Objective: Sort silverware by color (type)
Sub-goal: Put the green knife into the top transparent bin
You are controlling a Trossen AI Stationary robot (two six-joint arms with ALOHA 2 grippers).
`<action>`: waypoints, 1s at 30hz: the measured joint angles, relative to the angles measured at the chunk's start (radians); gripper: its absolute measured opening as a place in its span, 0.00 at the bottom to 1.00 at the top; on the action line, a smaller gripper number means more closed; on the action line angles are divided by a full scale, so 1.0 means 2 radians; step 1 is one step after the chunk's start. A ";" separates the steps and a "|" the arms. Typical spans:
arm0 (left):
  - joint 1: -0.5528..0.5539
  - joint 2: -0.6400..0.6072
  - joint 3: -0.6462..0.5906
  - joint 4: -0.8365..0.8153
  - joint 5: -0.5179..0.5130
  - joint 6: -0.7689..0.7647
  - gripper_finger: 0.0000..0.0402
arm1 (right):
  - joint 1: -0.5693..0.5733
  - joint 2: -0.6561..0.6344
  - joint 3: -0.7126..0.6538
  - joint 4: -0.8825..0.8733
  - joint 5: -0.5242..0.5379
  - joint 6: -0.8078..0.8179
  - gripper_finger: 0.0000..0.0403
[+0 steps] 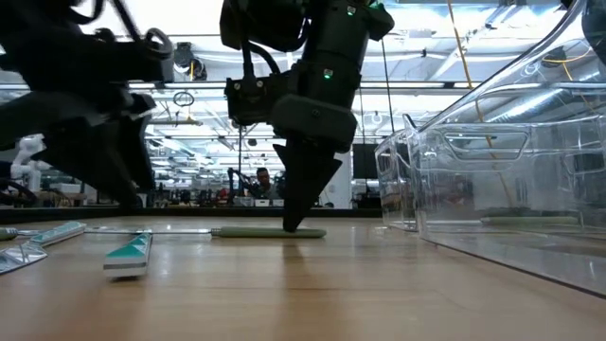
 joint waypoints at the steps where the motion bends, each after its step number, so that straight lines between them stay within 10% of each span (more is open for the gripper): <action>1: 0.003 0.000 0.000 0.005 0.012 0.000 0.53 | 0.001 0.000 0.000 0.000 -0.001 0.003 0.00; 30: 0.026 0.007 -0.027 0.036 0.065 -0.025 0.33 | 0.013 0.000 0.000 0.001 -0.012 0.013 0.00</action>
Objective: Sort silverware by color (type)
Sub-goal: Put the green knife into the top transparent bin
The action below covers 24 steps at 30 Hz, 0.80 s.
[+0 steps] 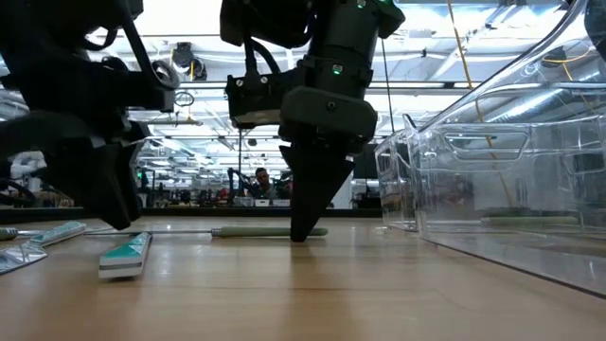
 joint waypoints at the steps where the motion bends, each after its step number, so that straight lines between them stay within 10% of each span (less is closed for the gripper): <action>1: 0.003 0.000 -0.004 0.003 -0.002 -0.004 0.33 | 0.001 0.000 0.002 -0.001 0.000 0.000 0.00; 15: 0.011 -0.001 -0.032 0.059 0.077 0.000 0.33 | 0.029 0.005 0.073 -0.074 0.057 0.004 0.01; 24: -0.001 -0.001 -0.032 0.059 0.086 -0.003 0.33 | 0.044 0.003 0.088 -0.093 0.106 0.003 0.30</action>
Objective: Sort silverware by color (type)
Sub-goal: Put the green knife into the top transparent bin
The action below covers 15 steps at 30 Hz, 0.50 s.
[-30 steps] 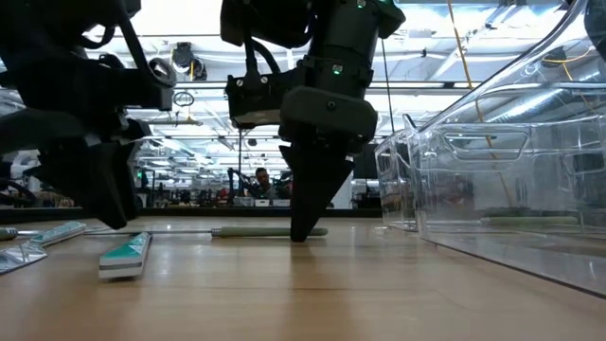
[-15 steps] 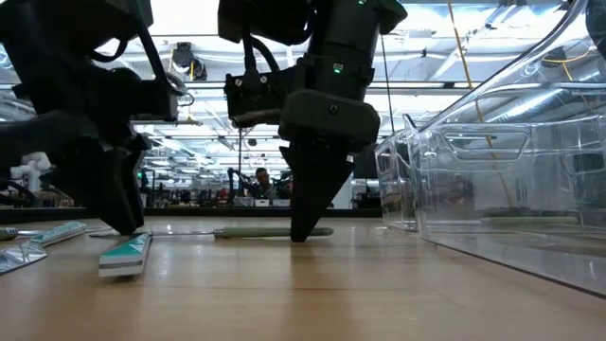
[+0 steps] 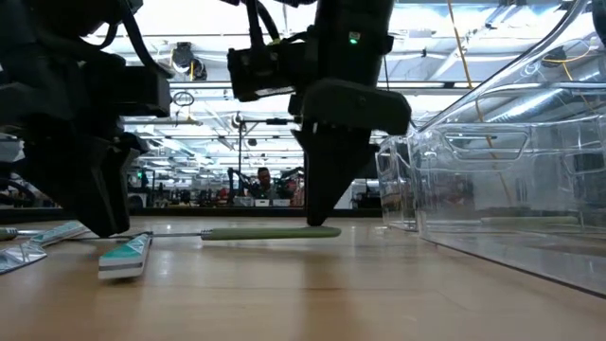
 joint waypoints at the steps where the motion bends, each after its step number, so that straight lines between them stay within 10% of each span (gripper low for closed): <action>1: 0.000 0.000 0.000 0.000 0.000 -0.002 0.33 | -0.001 0.000 0.000 0.000 0.000 -0.001 0.33; 15: -0.001 0.001 -0.001 -0.001 -0.009 0.000 0.33 | -0.010 -0.001 0.001 0.000 -0.067 0.012 0.58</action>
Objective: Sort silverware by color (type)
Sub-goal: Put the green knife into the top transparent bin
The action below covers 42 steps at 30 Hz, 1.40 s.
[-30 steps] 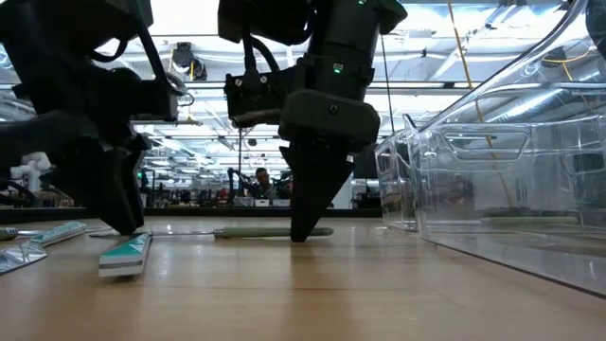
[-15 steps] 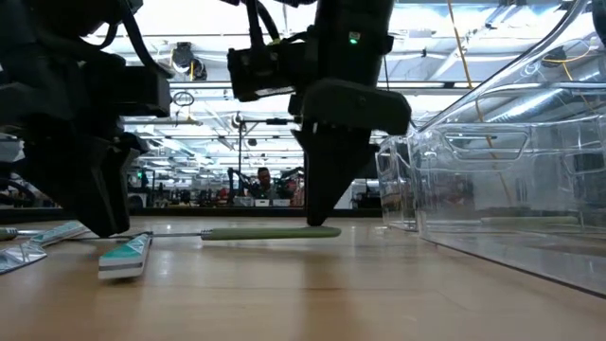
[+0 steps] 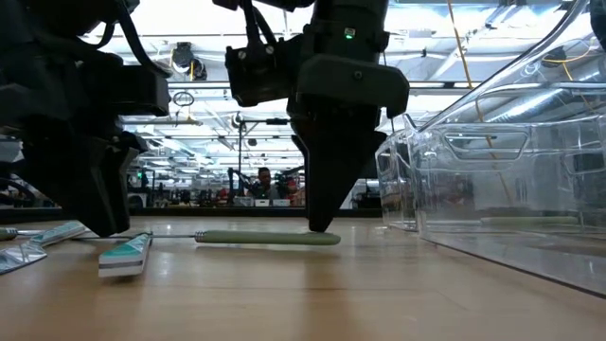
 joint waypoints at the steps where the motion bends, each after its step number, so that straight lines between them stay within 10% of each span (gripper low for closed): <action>1: 0.000 0.000 0.000 0.000 -0.001 0.000 0.33 | 0.000 0.000 0.000 0.000 -0.001 0.002 0.58; 42: 0.001 0.001 -0.001 0.026 -0.006 0.001 0.33 | 0.023 -0.017 -0.032 0.069 0.038 0.049 0.58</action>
